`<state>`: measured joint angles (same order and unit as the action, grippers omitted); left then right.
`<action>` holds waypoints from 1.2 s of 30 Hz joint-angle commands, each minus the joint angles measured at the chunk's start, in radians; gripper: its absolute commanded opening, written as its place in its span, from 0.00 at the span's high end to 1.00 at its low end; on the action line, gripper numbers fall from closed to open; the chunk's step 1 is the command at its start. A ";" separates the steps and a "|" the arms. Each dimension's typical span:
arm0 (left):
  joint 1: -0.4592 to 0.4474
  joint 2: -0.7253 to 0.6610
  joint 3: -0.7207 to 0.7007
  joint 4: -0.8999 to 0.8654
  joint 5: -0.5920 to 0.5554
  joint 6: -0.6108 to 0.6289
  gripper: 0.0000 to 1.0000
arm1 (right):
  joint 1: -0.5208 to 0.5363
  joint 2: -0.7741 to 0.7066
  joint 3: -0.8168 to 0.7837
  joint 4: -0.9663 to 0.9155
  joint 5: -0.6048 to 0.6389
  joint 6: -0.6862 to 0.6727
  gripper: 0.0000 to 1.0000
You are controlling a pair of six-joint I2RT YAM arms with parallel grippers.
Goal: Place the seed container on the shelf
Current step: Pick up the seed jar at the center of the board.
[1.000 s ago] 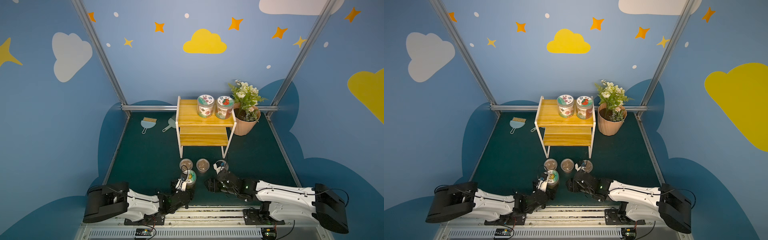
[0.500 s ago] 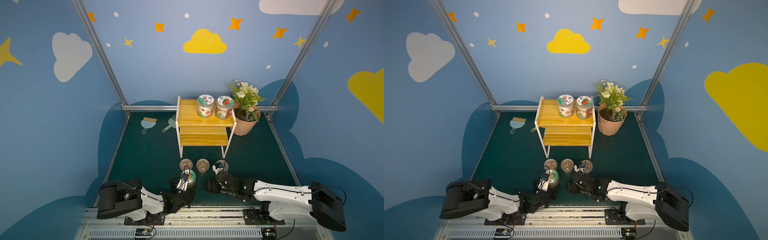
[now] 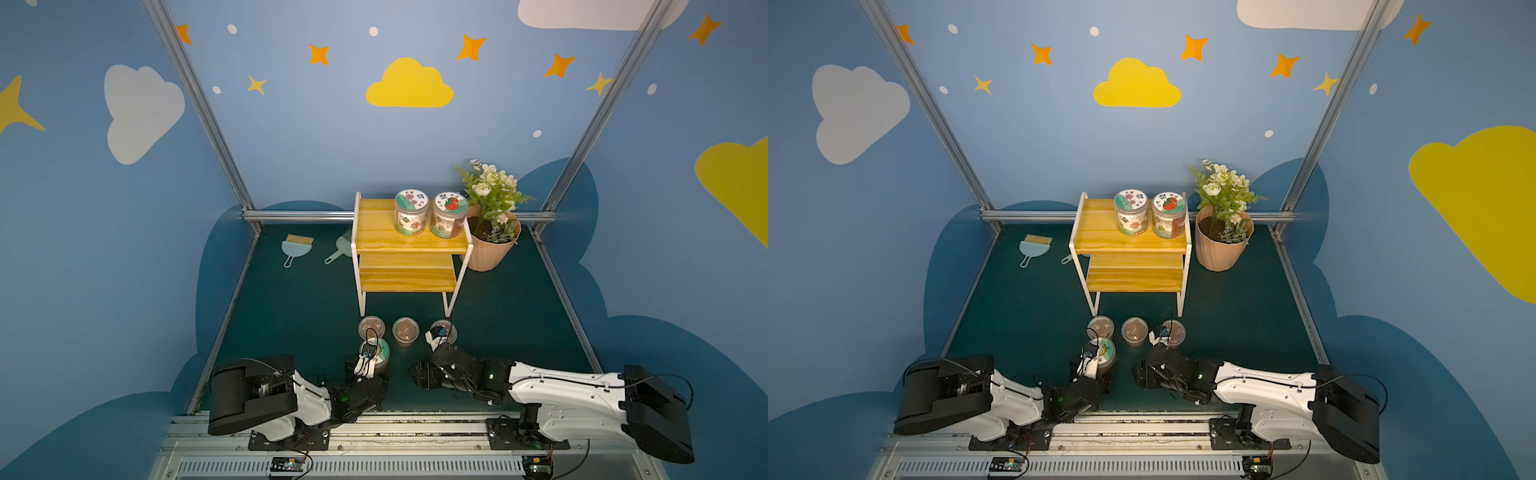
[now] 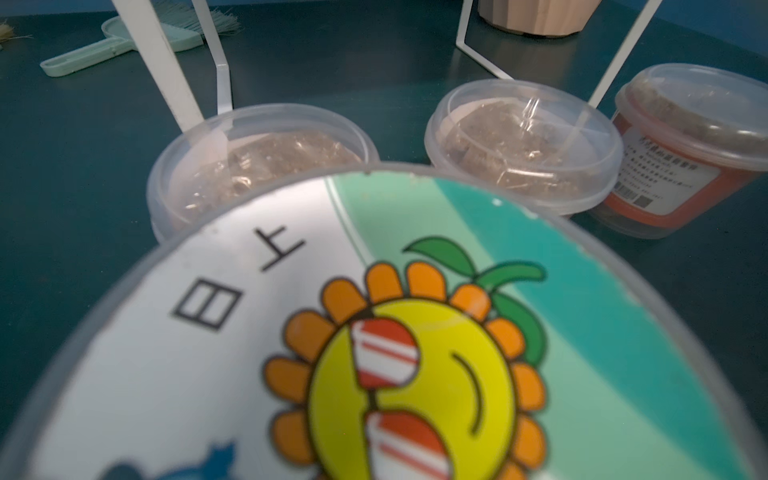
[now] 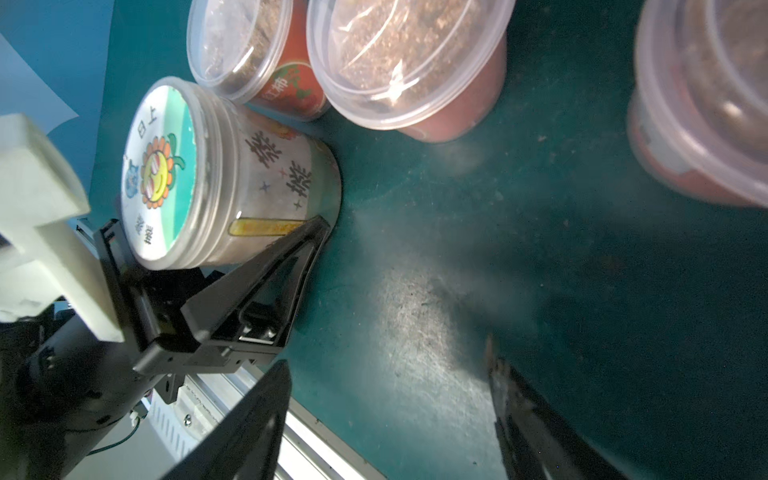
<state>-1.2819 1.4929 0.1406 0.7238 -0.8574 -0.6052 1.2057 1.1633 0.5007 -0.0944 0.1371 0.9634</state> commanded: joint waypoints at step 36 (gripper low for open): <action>-0.106 -0.571 0.369 -1.194 -0.073 -0.173 0.28 | 0.013 -0.179 -0.023 -0.132 0.065 -0.041 0.24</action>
<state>-1.3861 0.9283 0.4500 -0.3374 -0.8768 -0.7490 1.2148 1.0073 0.4805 -0.1776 0.1833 0.9398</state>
